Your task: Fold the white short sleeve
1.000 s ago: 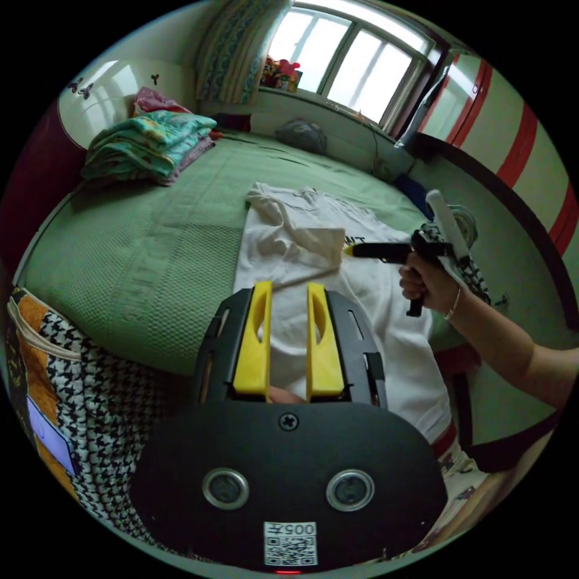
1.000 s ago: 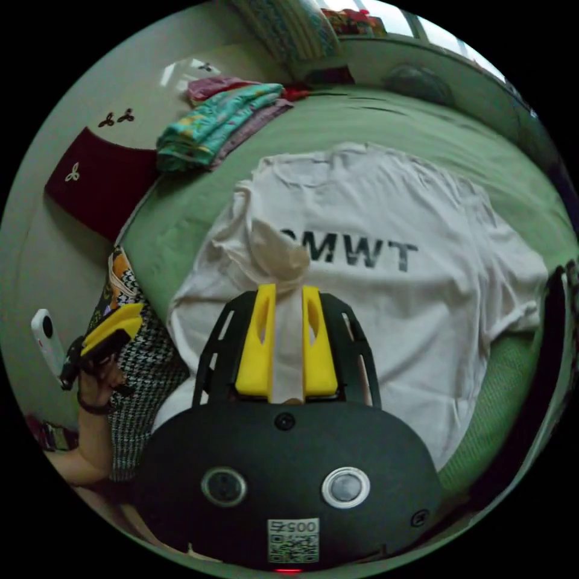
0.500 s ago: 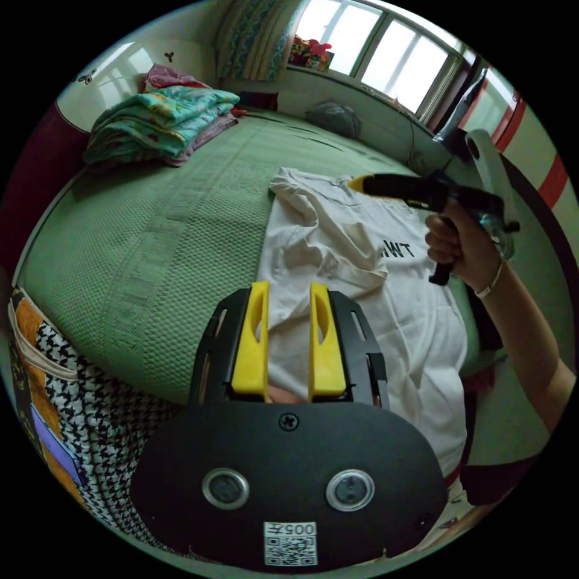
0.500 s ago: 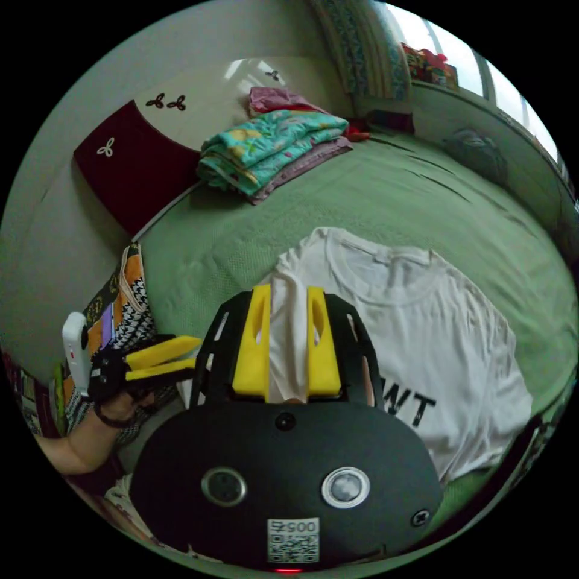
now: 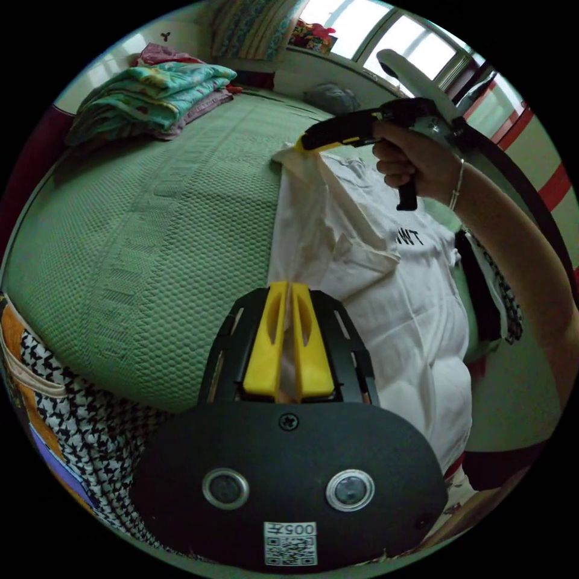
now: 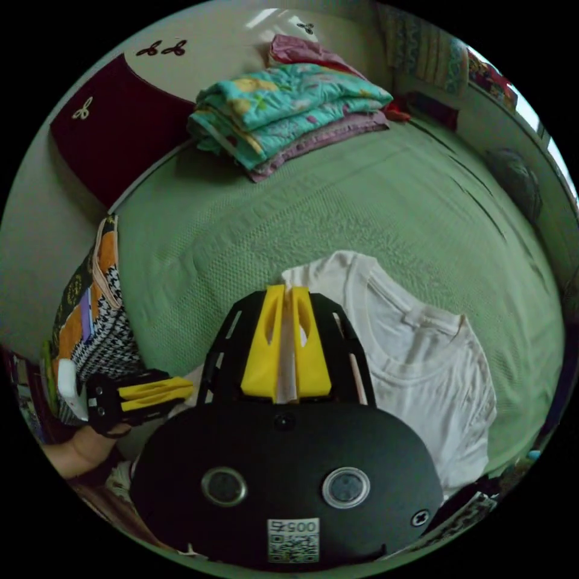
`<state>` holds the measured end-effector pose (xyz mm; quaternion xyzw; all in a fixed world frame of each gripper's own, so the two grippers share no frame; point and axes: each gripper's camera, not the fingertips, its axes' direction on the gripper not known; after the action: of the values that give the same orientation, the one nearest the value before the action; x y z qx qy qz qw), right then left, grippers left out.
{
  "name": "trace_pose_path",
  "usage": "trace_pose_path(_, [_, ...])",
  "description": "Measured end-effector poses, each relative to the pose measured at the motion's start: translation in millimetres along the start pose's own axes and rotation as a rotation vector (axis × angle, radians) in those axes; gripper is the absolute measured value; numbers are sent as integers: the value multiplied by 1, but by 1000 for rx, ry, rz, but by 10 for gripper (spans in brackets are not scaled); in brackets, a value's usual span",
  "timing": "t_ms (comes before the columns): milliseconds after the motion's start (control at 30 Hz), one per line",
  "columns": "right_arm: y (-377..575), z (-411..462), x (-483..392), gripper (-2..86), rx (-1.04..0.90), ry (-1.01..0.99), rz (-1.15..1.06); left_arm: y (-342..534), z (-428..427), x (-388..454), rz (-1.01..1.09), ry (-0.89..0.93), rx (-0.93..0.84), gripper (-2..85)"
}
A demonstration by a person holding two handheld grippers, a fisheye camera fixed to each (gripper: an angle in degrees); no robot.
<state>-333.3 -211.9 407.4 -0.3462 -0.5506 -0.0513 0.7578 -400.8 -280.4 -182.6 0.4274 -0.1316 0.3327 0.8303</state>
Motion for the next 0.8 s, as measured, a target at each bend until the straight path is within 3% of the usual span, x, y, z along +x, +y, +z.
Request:
trace_pose_path(133, [-27,-3,5,-12,69,-69,42,-1,-17,-4,-41,-54,94,2])
trace_pose_path(333, [-41,8,11,-4,98,-38,142,-2,-12,-11,-97,-132,65,-6])
trace_pose_path(500, [4,2,6,38,74,-165,30,6,-14,-7,-124,-66,105,-6])
trace_pose_path(633, [49,4,-8,90,14,-130,-43,11,-3,15,-137,-124,59,-7])
trace_pose_path(800, [75,19,-24,94,-36,-190,-28,27,3,41,-174,-165,44,-7])
